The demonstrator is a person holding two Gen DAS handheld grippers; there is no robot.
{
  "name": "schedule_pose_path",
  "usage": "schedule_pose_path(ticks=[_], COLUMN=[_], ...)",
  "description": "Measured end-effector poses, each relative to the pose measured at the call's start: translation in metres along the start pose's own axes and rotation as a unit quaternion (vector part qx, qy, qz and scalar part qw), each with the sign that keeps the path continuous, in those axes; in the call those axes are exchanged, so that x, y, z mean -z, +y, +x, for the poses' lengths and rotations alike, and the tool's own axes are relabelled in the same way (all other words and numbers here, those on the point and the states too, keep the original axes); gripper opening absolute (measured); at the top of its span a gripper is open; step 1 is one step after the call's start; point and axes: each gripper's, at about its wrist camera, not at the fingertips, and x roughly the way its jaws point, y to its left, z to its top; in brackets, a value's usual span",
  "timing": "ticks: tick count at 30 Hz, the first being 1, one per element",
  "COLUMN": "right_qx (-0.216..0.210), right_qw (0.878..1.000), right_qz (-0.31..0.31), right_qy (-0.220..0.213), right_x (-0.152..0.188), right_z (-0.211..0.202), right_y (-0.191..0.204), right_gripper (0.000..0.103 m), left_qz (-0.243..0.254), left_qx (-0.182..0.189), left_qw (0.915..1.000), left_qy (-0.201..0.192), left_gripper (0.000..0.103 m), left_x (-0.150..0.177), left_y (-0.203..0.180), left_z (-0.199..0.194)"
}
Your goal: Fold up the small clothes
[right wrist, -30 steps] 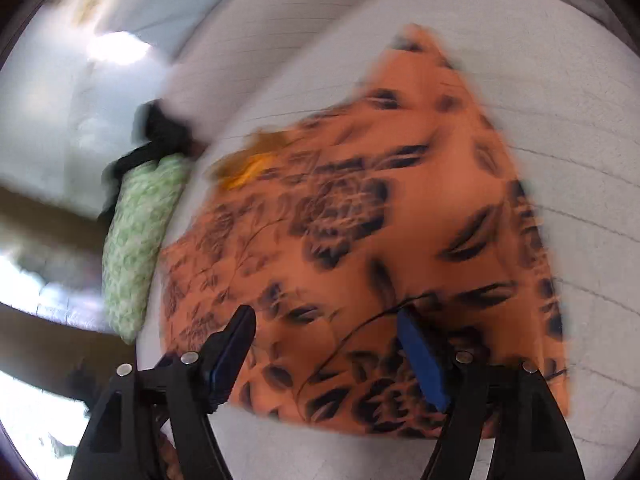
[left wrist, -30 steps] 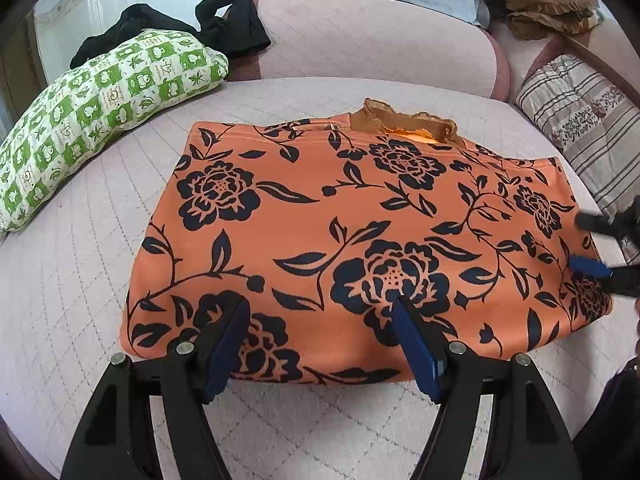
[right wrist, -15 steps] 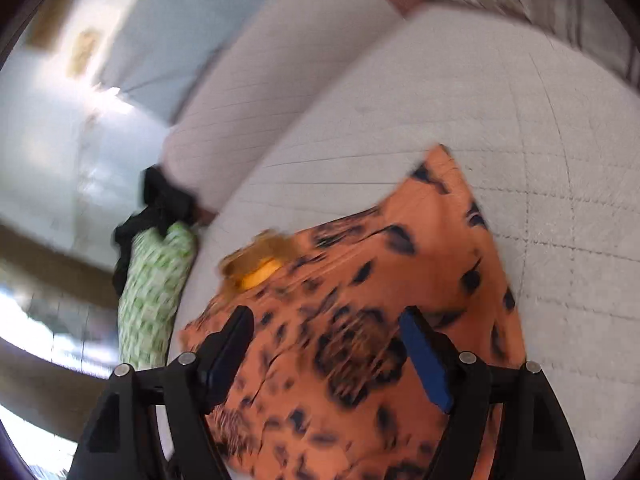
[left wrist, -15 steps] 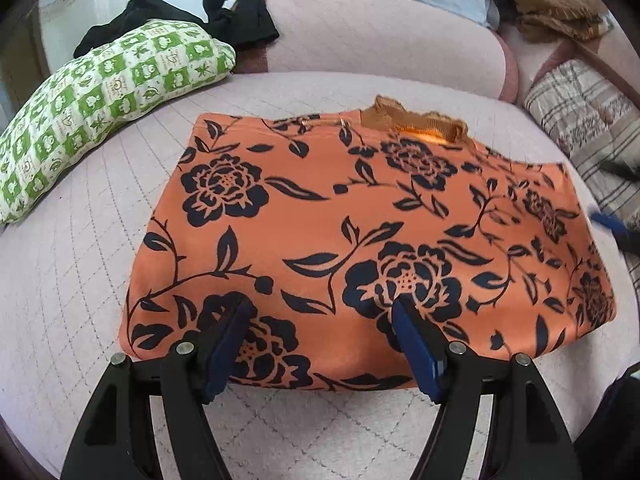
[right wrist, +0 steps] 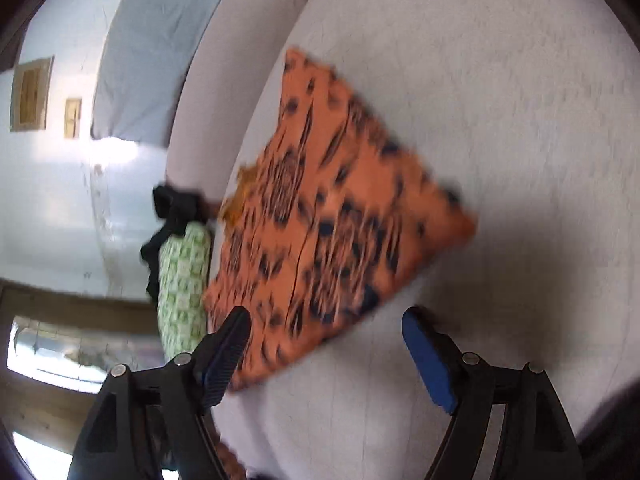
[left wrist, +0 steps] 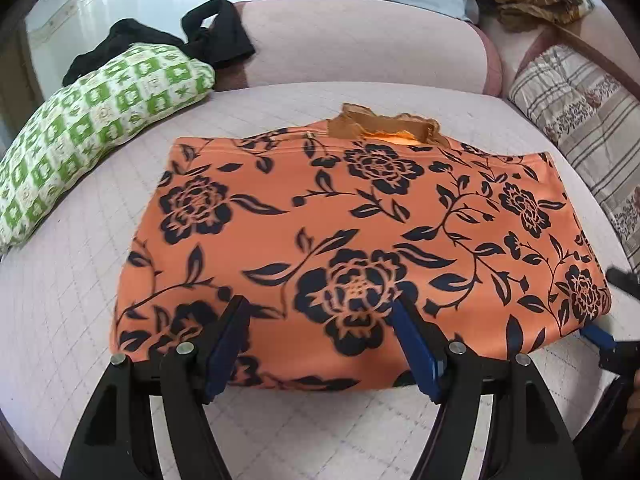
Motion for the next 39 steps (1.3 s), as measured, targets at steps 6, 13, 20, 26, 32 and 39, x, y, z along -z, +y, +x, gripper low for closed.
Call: schedule_pose_path(ticks=[6, 13, 20, 26, 32, 39], right_qx=[0.004, 0.08, 0.069, 0.025, 0.088, 0.125], right_qw=[1.0, 0.993, 0.992, 0.984, 0.962, 0.968], right_qz=[-0.004, -0.091, -0.101, -0.175, -0.242, -0.211], right_qy=[0.003, -0.007, -0.017, 0.009, 0.094, 0.052], right_x=[-0.019, -0.016, -0.043, -0.118, -0.173, -0.185], right_z=[0.014, 0.012, -0.036, -0.01, 0.099, 0.104], right_y=[0.001, 0.012, 0.002, 0.029, 0.061, 0.051], right_gripper=[0.009, 0.013, 0.076, 0.077, 0.04, 0.016], left_qz=[0.027, 0.044, 0.041, 0.053, 0.05, 0.05], left_qx=[-0.011, -0.031, -0.034, -0.05, -0.042, -0.043], left_qw=[0.9994, 0.9983, 0.9986, 0.9972, 0.9977, 0.9977], left_qy=[0.019, 0.02, 0.001, 0.015, 0.019, 0.014], left_gripper=[0.074, 0.074, 0.074, 0.075, 0.079, 0.083], left_x=[-0.003, -0.006, -0.013, -0.01, -0.01, -0.01], left_y=[-0.016, -0.026, -0.029, -0.039, -0.035, -0.033], left_z=[0.022, 0.029, 0.022, 0.039, 0.041, 0.043])
